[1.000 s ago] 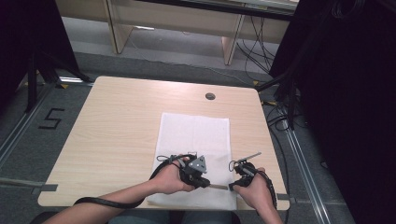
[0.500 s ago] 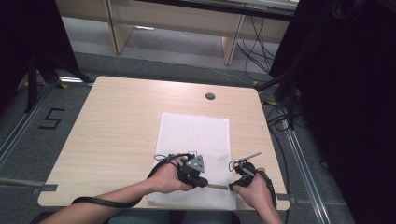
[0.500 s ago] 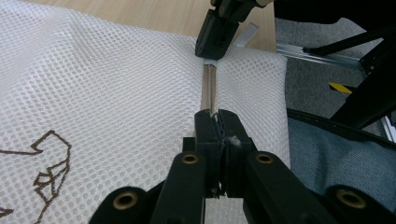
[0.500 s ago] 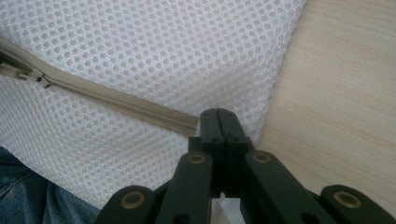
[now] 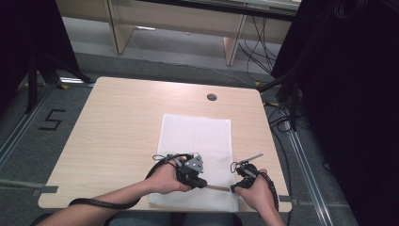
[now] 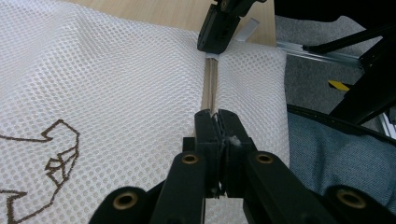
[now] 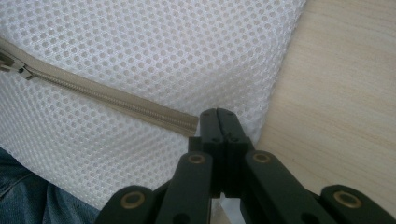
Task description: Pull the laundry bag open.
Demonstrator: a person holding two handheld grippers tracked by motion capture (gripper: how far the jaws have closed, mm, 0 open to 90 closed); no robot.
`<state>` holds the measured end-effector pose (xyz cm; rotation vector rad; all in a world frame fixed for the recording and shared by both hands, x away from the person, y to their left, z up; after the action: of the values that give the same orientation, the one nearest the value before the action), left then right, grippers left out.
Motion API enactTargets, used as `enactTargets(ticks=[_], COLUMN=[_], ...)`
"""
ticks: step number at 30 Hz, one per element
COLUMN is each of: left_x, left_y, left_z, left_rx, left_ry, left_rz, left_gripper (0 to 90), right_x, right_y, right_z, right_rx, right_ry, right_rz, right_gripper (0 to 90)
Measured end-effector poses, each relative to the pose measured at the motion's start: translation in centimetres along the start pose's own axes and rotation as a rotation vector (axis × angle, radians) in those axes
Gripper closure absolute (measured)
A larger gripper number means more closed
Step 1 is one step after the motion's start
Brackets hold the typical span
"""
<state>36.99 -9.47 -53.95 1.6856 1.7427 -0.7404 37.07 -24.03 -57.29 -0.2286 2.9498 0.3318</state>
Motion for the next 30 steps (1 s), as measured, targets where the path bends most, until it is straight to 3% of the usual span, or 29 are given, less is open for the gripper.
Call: enactTargets(ticks=[6, 8, 14, 16, 17, 18, 21, 28, 30], left_x=[0.18, 0.17, 0.21, 0.26, 0.28, 0.26, 0.49, 0.7, 0.63], left_y=[0.04, -0.07, -0.11, -0.12, -0.09, -0.03, 0.03, 0.11, -0.02], left_z=[-0.24, -0.23, -0.27, -0.29, -0.35, -0.4, -0.74, -0.95, -0.91], left_rx=[0.003, -0.001, 0.002, 0.004, 0.004, 0.003, 0.002, 0.003, 0.003], left_ry=[0.007, -0.002, 0.004, 0.009, 0.01, 0.003, 0.007, 0.011, 0.0], left_rz=[0.018, 0.0, 0.009, 0.011, 0.013, 0.017, 0.001, 0.014, -0.007], left_gripper=[87.4, 87.4, 87.4, 87.4, 87.4, 87.4, 87.4, 87.4, 87.4], right_x=[-0.01, -0.01, -0.03, 0.12, -0.06, 0.14, -0.01, 0.0, -0.01], right_y=[-0.02, -0.02, -0.04, 0.28, -0.1, 0.33, -0.02, 0.0, -0.01], right_z=[0.02, 0.02, 0.01, 0.01, -0.01, 0.03, 0.02, -0.01, 0.01], right_rx=[0.003, 0.003, 0.007, 0.001, 0.012, 0.002, 0.005, 0.007, 0.006], right_ry=[-0.003, -0.003, -0.005, 0.002, -0.007, 0.001, -0.003, -0.001, -0.002], right_rz=[-0.004, -0.003, -0.006, 0.028, -0.01, 0.033, -0.004, 0.0, -0.001], right_gripper=[90.0, 90.0, 90.0, 90.0, 90.0, 90.0, 90.0, 90.0, 90.0])
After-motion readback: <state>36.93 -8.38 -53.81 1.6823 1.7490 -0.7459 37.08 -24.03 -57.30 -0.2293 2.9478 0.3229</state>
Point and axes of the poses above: each handheld gripper's, and its own axes: z roughly forward along the jaws, x roughly out of its underside, y roughly to its left, the point moved 10 cm from there along z, roughly forward along the jaws, and after that the axes turned 12 degrees about z, right-handed, at the moved point
